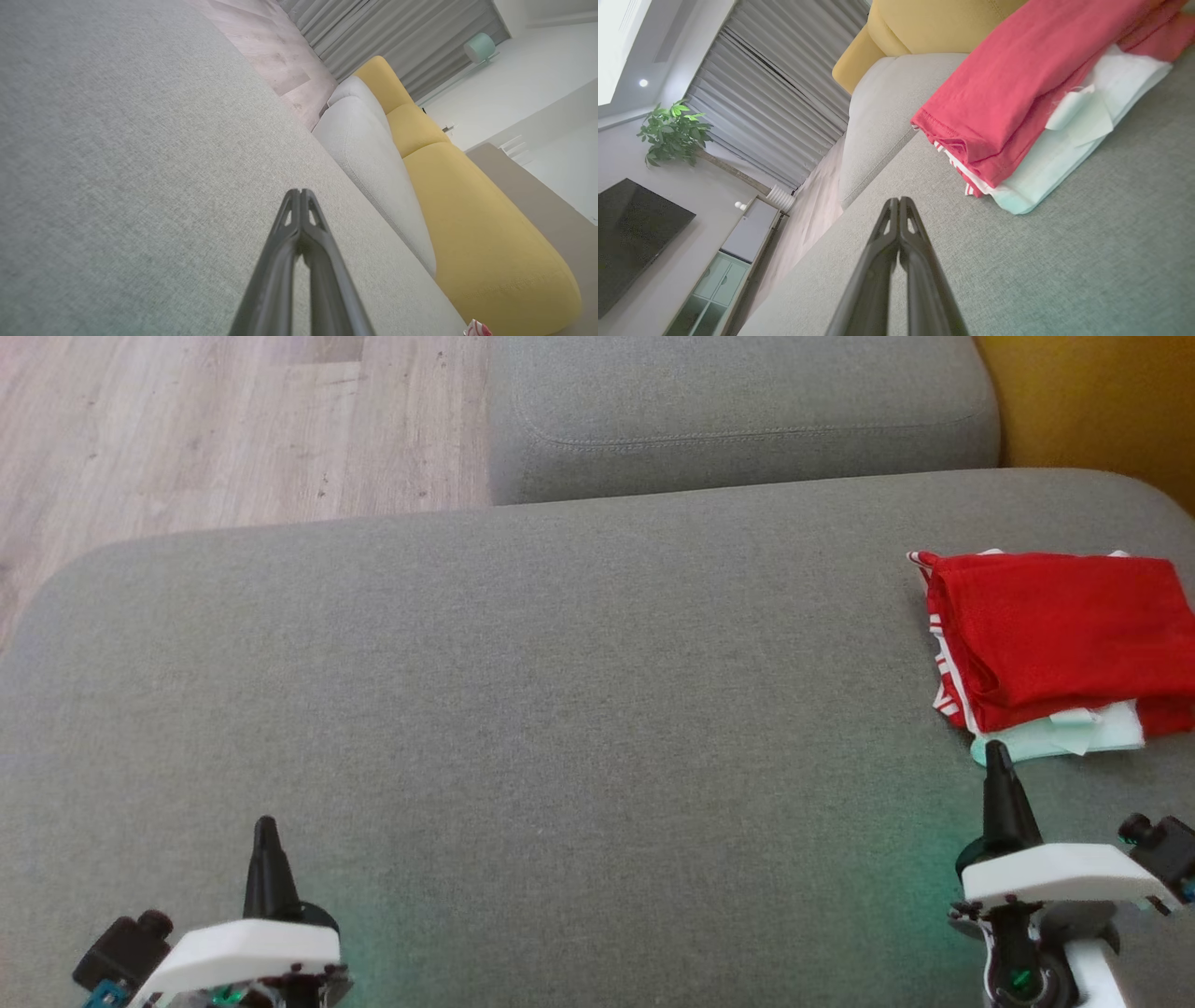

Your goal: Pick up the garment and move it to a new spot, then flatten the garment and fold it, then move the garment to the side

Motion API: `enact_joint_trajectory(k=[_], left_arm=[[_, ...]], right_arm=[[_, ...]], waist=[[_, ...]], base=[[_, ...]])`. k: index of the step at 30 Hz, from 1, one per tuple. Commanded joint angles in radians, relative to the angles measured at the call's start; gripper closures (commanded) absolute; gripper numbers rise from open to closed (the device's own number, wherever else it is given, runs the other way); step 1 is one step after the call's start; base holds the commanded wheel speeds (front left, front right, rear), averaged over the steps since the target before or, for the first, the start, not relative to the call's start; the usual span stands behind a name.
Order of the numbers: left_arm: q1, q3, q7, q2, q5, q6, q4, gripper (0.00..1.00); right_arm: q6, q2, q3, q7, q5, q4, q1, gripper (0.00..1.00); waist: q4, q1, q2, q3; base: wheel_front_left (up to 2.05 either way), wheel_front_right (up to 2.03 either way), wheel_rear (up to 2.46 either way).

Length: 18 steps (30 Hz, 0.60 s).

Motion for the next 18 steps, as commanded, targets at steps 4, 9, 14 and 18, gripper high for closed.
enact_joint_trajectory(k=[4, 9, 14, 18], left_arm=[[-0.049, 0.031, 0.016, 0.004, -0.054, -0.008, -0.036, 1.0], [-0.052, 0.04, 0.03, 0.004, -0.101, -0.013, -0.039, 1.0], [-0.055, 0.047, 0.042, 0.005, -0.138, -0.017, -0.042, 1.0], [-0.058, 0.055, 0.054, 0.005, -0.176, -0.021, -0.044, 1.0]], right_arm=[[0.0, -0.003, -0.002, 0.014, 0.066, -0.046, -0.043, 1.0], [0.0, -0.003, -0.008, 0.029, 0.122, -0.054, -0.043, 1.0], [0.0, -0.003, -0.014, 0.04, 0.167, -0.06, -0.042, 1.0], [0.0, -0.003, -0.019, 0.052, 0.211, -0.066, -0.041, 1.0]], waist=[[-0.001, 0.0, 0.0, 0.001], [-0.001, 0.0, 0.0, 0.001], [-0.002, 0.0, 0.0, 0.002], [-0.002, 0.0, 0.0, 0.003]], base=[[0.0, 0.0, 0.0], [0.0, 0.0, 0.0], [0.0, 0.0, 0.0], [0.0, 0.0, 0.0]])
